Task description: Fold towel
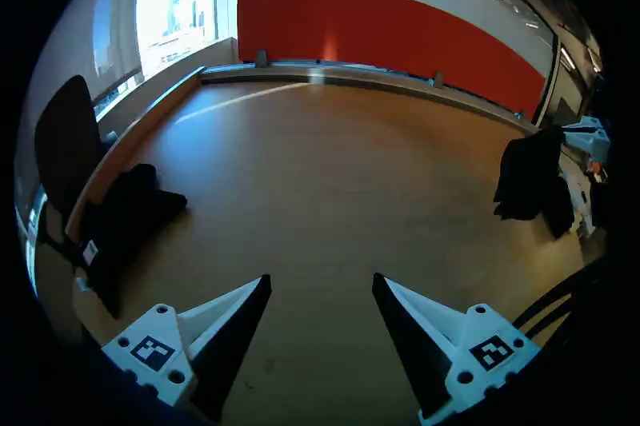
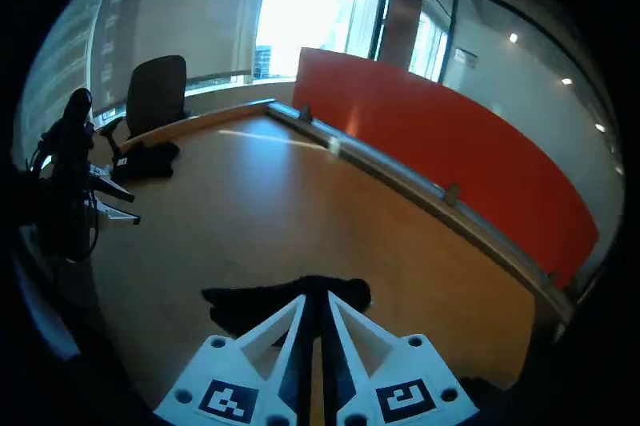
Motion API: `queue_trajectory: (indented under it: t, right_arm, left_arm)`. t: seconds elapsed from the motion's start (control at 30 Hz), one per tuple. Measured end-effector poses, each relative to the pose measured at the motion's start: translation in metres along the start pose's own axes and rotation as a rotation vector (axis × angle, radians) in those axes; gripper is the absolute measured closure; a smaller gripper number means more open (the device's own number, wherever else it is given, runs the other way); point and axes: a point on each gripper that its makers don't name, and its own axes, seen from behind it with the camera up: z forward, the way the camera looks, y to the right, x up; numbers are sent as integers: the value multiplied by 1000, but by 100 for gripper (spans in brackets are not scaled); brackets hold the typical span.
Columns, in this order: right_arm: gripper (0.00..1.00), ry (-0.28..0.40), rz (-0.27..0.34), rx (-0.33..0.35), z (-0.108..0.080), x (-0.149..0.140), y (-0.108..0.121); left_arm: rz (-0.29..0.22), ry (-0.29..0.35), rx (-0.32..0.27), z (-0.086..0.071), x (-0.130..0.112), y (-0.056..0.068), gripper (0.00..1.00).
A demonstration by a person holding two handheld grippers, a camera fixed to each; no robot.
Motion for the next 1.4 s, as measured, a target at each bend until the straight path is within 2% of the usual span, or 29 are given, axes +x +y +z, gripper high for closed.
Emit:
queue_trajectory:
  t: [0.3,1.07,1.4]
  right_arm:
    - [95,2,35,-68,-15,-2,57]
    - [95,-68,105,-230,-62,-46,208]
    - [95,-101,137,-290,-80,-67,258]
  left_arm:
    - [7,-1,0,2,3,2,6]
    - [27,-9,0,5,13,16,6]
    - [36,-15,-5,6,15,25,6]
